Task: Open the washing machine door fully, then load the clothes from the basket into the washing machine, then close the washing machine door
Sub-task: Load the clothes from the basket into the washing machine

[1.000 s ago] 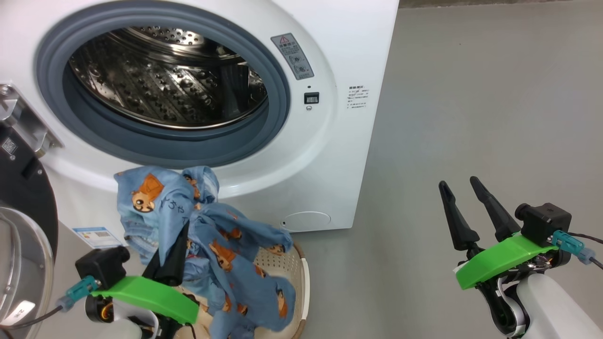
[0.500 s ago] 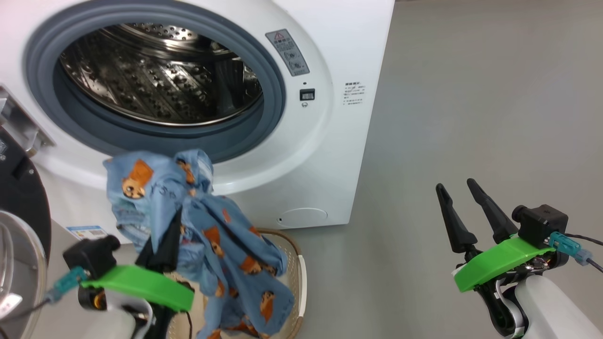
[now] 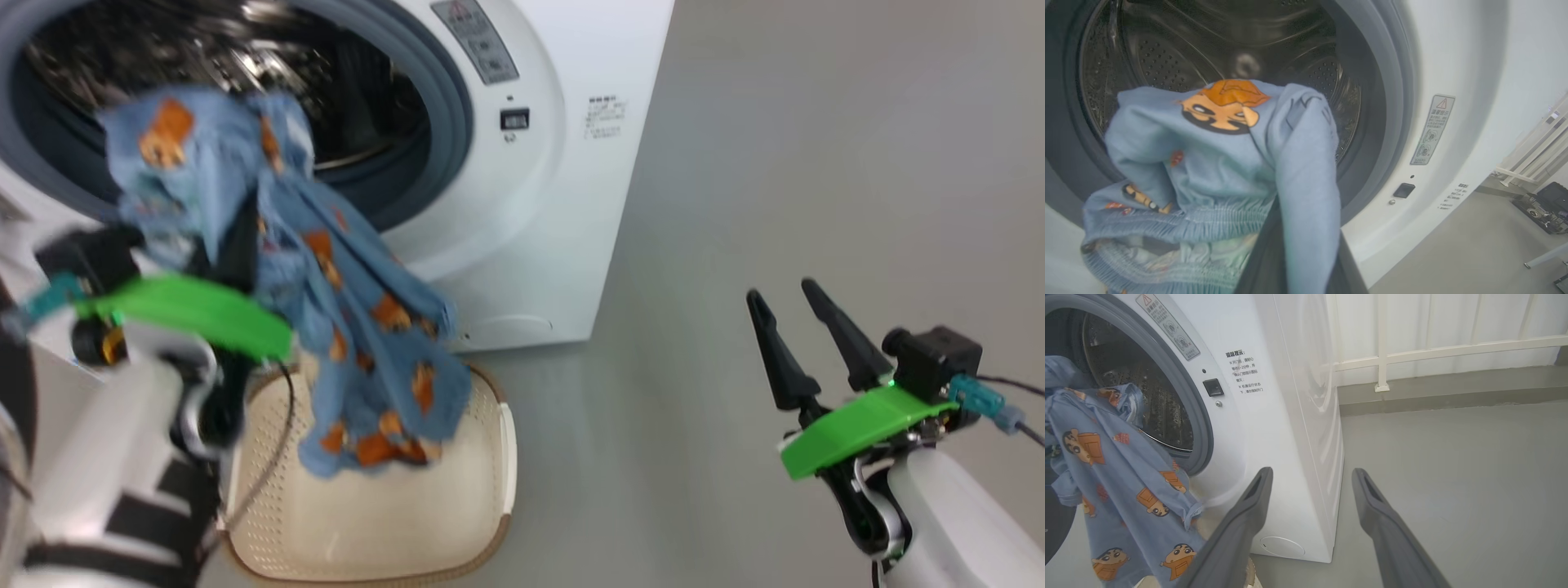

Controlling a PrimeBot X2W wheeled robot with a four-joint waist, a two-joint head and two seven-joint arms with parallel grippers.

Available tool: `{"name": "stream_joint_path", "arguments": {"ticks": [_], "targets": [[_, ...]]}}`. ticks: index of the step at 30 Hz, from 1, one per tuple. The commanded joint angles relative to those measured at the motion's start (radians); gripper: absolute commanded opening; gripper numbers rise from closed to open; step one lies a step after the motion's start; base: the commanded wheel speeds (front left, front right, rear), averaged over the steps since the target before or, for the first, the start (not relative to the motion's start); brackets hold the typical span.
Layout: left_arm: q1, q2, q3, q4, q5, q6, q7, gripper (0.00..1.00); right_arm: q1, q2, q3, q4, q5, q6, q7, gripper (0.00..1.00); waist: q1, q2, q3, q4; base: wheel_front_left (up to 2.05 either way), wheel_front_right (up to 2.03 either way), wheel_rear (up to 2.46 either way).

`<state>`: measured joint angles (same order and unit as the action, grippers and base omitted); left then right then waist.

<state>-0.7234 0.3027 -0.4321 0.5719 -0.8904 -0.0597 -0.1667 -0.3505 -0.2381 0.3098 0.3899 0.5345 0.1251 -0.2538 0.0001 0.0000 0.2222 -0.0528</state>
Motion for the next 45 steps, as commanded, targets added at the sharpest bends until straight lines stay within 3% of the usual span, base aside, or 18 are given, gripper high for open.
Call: {"name": "stream_joint_path", "arguments": {"ticks": [1, 14, 26, 36, 45], "targets": [[-0.058, 0.036, 0.037, -0.007, 0.008, -0.007, 0.0, 0.0, -0.021, -0.008, 0.016, -0.028, -0.014, 0.006, -0.008, 1.0, -0.0001, 0.0, 0.059, -0.027, 0.0, 0.0, 0.0], [-0.405, 0.065, 0.014, 0.304, 0.067, -0.057, -0.042, 0.0, -0.097, 0.022, 0.0, -0.096, -0.061, 0.006, -0.008, 1.0, -0.0001, 0.0, 0.286, -0.118, 0.0, 0.0, 0.0], [-0.642, 0.126, -0.015, 0.466, 0.13, -0.067, -0.08, 0.0, -0.105, 0.062, -0.029, -0.142, -0.101, 0.006, -0.008, 1.0, -0.0001, 0.0, 0.445, -0.189, 0.0, 0.0, 0.0], [-0.788, 0.185, -0.043, 0.491, 0.207, -0.067, -0.093, 0.0, -0.1, 0.088, -0.045, -0.172, -0.118, 0.006, -0.008, 1.0, -0.0001, 0.0, 0.507, -0.222, 0.0, 0.0, 0.0], [-0.869, 0.269, 0.023, 0.333, 0.333, 0.004, -0.095, 0.0, -0.106, 0.112, -0.064, -0.185, -0.127, 0.006, -0.008, 1.0, -0.0001, 0.0, 0.522, -0.244, 0.0, 0.0, 0.0]]}}
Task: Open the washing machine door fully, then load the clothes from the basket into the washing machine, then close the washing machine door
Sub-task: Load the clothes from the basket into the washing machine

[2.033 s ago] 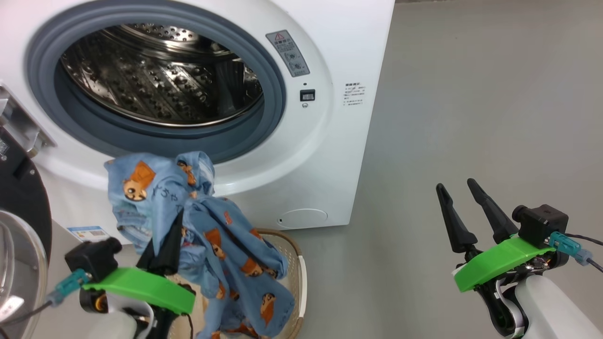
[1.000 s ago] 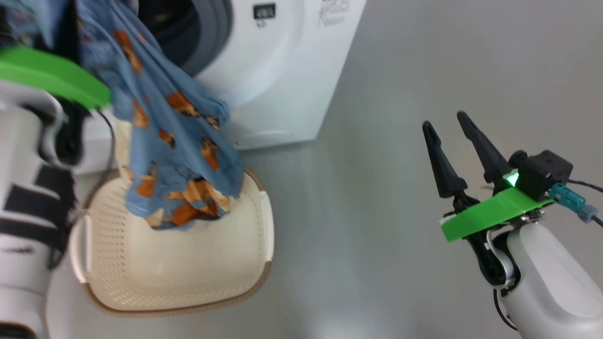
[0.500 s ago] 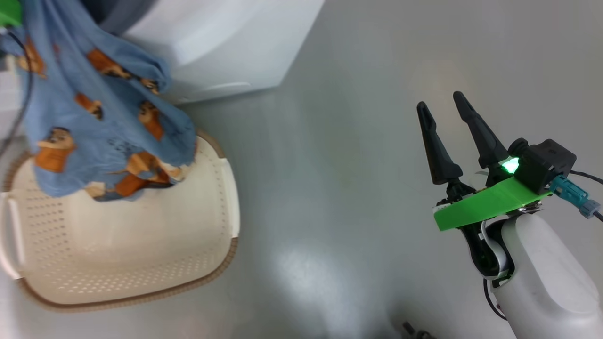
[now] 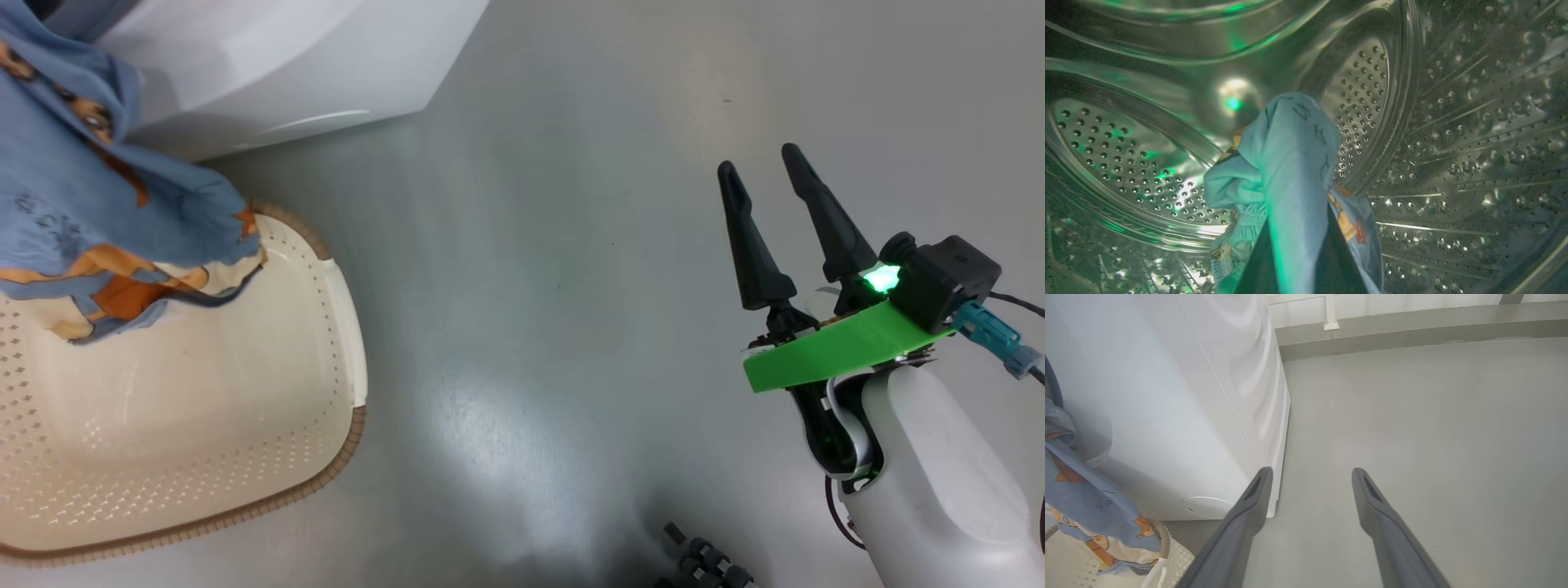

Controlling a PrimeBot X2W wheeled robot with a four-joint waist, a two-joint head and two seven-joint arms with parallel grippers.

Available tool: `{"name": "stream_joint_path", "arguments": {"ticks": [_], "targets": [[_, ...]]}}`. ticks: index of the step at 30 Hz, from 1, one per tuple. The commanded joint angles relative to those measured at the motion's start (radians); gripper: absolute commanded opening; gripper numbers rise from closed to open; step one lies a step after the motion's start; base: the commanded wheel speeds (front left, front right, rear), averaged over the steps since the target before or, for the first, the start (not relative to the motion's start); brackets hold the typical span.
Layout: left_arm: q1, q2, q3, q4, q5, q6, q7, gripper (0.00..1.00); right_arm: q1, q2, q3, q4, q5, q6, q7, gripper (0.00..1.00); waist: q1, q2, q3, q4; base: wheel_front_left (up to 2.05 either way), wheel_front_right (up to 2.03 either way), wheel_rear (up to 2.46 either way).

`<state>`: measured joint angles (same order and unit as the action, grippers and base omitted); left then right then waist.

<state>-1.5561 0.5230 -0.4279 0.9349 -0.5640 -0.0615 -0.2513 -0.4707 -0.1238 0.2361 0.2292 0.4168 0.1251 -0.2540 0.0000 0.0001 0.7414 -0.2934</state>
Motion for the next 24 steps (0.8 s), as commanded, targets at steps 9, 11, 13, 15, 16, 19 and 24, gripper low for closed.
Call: {"name": "stream_joint_path", "arguments": {"ticks": [9, 11, 13, 15, 16, 19, 24], "targets": [[0.058, 0.026, 0.036, 0.024, 0.015, -0.015, 0.003, 0.0, 0.019, 0.012, 0.009, -0.008, -0.011, 0.006, -0.008, 1.0, 0.0, -0.0001, -0.01, 0.002, 0.0, 0.0, 0.0], [0.079, 0.019, 0.027, 0.054, 0.018, -0.013, 0.002, 0.0, 0.016, 0.013, 0.016, -0.002, -0.009, 0.006, -0.008, 1.0, 0.0, -0.0001, -0.019, 0.001, 0.0, 0.0, 0.0], [0.099, 0.007, 0.019, 0.097, 0.016, -0.012, 0.021, 0.0, 0.013, 0.013, 0.02, 0.002, -0.006, 0.006, -0.008, 1.0, 0.0, -0.0001, -0.026, -0.002, 0.0, 0.0, 0.0], [0.107, -0.002, 0.009, 0.134, 0.017, -0.01, 0.041, 0.21, 0.012, 0.009, 0.022, 0.005, -0.003, 0.006, -0.008, 1.0, 0.0, -0.0001, -0.033, -0.003, 0.0, 0.0, 0.0], [0.11, -0.007, 0.005, 0.153, 0.016, -0.01, 0.056, 0.7, 0.012, 0.008, 0.023, 0.007, -0.002, 0.006, -0.008, 1.0, 0.0, -0.0001, -0.036, -0.004, 0.0, 0.0, 0.0], [0.105, -0.018, -0.008, 0.199, 0.015, -0.017, 0.096, 1.0, 0.012, 0.005, 0.024, 0.011, -0.001, 0.006, -0.008, 1.0, 0.0, -0.0001, -0.045, -0.005, 0.0, 0.0, 0.0], [0.11, -0.039, -0.028, 0.27, 0.008, -0.034, 0.176, 1.0, 0.012, 0.006, 0.028, 0.02, -0.001, 0.006, -0.008, 1.0, 0.0, -0.0001, -0.072, -0.003, 0.0, 0.0, 0.0]]}}
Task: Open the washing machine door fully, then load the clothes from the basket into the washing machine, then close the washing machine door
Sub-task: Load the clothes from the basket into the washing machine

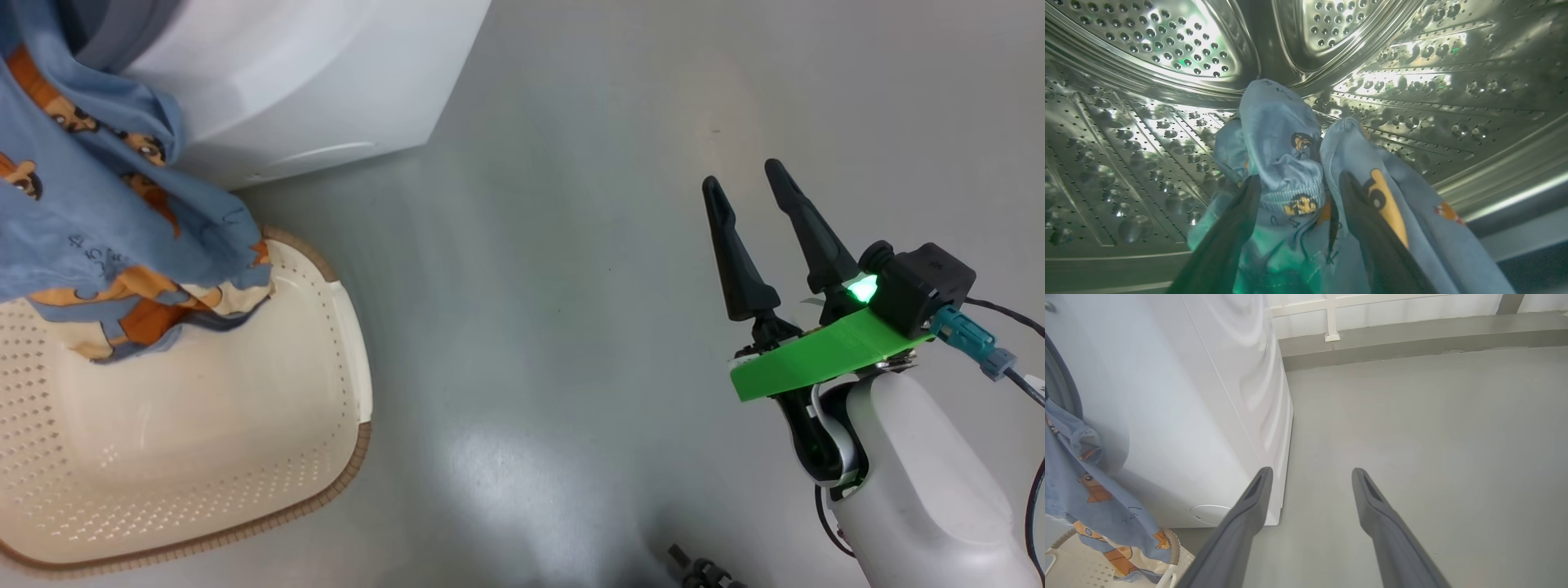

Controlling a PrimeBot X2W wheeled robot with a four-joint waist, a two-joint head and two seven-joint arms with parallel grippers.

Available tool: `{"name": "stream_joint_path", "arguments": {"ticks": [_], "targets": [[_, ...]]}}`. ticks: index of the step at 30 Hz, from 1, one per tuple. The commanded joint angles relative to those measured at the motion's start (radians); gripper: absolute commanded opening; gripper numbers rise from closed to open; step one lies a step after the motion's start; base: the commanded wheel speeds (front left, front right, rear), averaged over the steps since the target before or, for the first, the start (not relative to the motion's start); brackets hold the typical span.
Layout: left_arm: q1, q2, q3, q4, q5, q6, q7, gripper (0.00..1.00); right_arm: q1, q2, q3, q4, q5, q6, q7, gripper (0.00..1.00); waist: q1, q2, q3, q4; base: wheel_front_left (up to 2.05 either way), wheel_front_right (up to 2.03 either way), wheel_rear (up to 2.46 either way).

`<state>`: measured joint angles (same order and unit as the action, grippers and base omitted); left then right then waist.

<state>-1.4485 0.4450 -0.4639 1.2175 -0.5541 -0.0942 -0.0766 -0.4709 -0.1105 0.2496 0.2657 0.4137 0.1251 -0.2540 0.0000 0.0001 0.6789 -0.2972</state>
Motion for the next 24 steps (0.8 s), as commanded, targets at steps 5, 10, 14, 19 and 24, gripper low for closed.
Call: {"name": "stream_joint_path", "arguments": {"ticks": [5, 10, 14, 19, 24], "targets": [[0.015, 0.03, 0.001, 0.015, -0.012, -0.012, 0.009, 1.0, 0.01, -0.007, 0.02, -0.009, 0.005, 0.006, -0.008, 1.0, 0.0, -0.0001, -0.036, 0.003, 0.0, 0.0, 0.0], [0.037, 0.023, 0.001, 0.025, -0.023, -0.019, -0.025, 1.0, 0.007, -0.009, 0.024, -0.002, 0.01, 0.006, -0.008, 1.0, 0.0, -0.0001, -0.061, 0.009, 0.0, 0.0, 0.0], [0.078, 0.012, 0.0, 0.029, -0.032, -0.024, -0.094, 1.0, 0.006, -0.012, 0.026, 0.005, 0.016, 0.006, -0.008, 1.0, 0.0, -0.0001, -0.096, 0.02, 0.0, 0.0, 0.0], [0.144, -0.01, 0.002, 0.025, -0.044, -0.029, -0.157, 1.0, 0.008, -0.024, 0.027, 0.017, 0.024, 0.006, -0.008, 1.0, 0.0, -0.0001, -0.151, 0.043, 0.0, 0.0, 0.0], [0.232, -0.033, 0.006, -0.016, -0.053, -0.032, -0.182, 1.0, 0.018, -0.043, 0.03, 0.034, 0.035, 0.006, -0.008, 1.0, 0.0, -0.0001, -0.228, 0.077, 0.0, 0.0, 0.0]]}}
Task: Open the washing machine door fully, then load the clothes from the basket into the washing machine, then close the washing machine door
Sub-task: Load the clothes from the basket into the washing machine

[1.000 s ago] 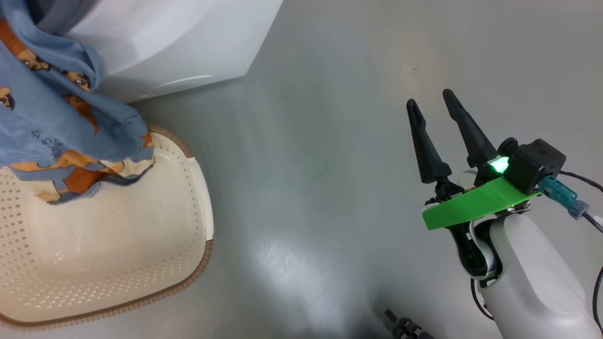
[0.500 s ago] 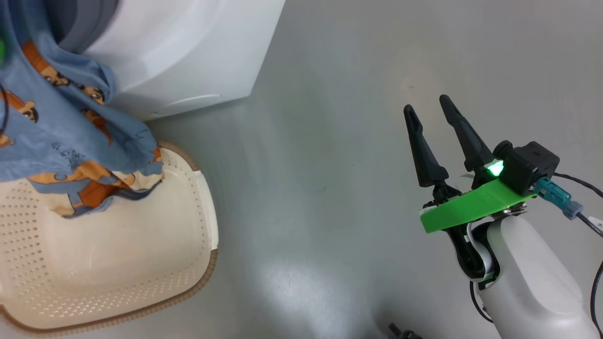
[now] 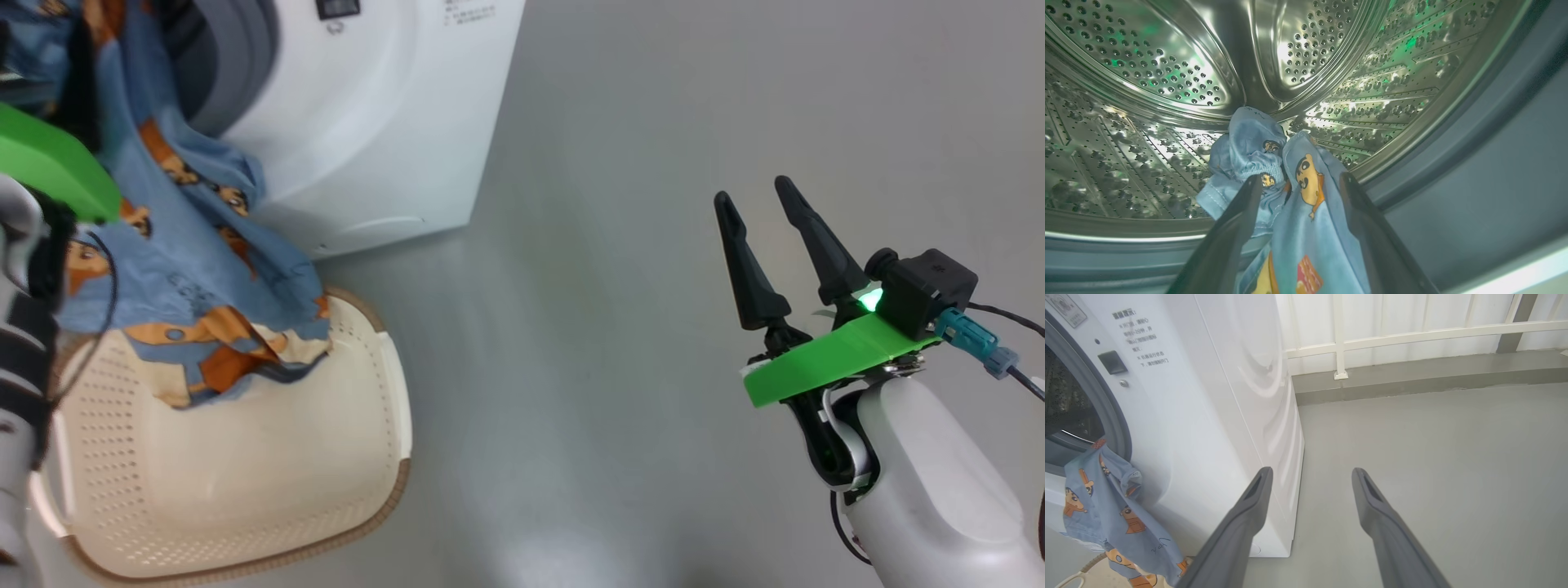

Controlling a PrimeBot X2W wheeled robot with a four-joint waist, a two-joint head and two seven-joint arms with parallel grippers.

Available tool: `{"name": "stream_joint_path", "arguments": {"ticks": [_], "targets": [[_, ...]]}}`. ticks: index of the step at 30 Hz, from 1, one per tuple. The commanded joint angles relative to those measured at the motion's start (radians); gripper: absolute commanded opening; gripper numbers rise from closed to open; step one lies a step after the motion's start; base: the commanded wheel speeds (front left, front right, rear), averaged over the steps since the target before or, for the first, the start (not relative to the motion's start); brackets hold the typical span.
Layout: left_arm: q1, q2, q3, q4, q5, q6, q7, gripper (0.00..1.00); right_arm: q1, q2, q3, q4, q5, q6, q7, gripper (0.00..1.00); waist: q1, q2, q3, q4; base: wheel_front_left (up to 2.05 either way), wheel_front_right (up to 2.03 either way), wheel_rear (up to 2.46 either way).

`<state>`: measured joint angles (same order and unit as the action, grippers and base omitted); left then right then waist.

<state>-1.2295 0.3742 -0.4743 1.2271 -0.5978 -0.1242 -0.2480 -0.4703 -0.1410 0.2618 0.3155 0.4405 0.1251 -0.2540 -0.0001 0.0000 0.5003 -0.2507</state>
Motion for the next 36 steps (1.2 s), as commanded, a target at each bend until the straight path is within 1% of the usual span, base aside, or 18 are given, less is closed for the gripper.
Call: {"name": "stream_joint_path", "arguments": {"ticks": [1, 2, 3, 12, 20, 28, 29, 36], "targets": [[0.031, 0.034, 0.021, -0.036, -0.013, -0.002, -0.012, 1.0, 0.021, -0.016, 0.018, -0.012, 0.01, 0.006, -0.008, 1.0, 0.0001, 0.0, -0.065, 0.036, 0.0, 0.0, 0.0], [0.031, 0.034, 0.021, -0.036, -0.013, -0.002, -0.012, 1.0, 0.021, -0.016, 0.018, -0.012, 0.01, 0.006, -0.008, 1.0, 0.0001, 0.0, -0.065, 0.036, 0.0, 0.0, 0.0], [0.066, 0.032, 0.035, -0.076, -0.013, 0.0, -0.013, 1.0, 0.027, -0.023, 0.02, -0.006, 0.016, 0.006, -0.008, 1.0, 0.0001, 0.0, -0.092, 0.048, 0.0, 0.0, 0.0], [0.286, 0.022, 0.129, -0.302, 0.019, 0.037, -0.014, 1.0, 0.058, -0.052, 0.031, 0.024, 0.042, 0.006, -0.008, 1.0, 0.0001, 0.0, -0.216, 0.104, 0.0, 0.0, 0.0], [0.485, -0.013, 0.2, -0.486, 0.065, 0.048, -0.014, 1.0, 0.091, -0.074, 0.04, 0.045, 0.064, 0.006, -0.008, 1.0, 0.0001, 0.0, -0.308, 0.156, 0.0, 0.0, 0.0], [0.66, -0.042, 0.249, -0.634, 0.103, 0.058, -0.014, 1.0, 0.129, -0.091, 0.044, 0.056, 0.085, 0.006, -0.008, 1.0, 0.0001, 0.0, -0.382, 0.197, 0.0, 0.0, 0.0], [0.66, -0.042, 0.249, -0.634, 0.103, 0.058, -0.014, 1.0, 0.129, -0.091, 0.044, 0.056, 0.085, 0.006, -0.008, 1.0, 0.0001, 0.0, -0.382, 0.197, 0.0, 0.0, 0.0], [0.791, -0.063, 0.279, -0.763, 0.138, 0.073, -0.014, 1.0, 0.163, -0.107, 0.046, 0.062, 0.098, 0.006, -0.008, 1.0, 0.0001, 0.0, -0.433, 0.225, 0.0, 0.0, 0.0]]}}
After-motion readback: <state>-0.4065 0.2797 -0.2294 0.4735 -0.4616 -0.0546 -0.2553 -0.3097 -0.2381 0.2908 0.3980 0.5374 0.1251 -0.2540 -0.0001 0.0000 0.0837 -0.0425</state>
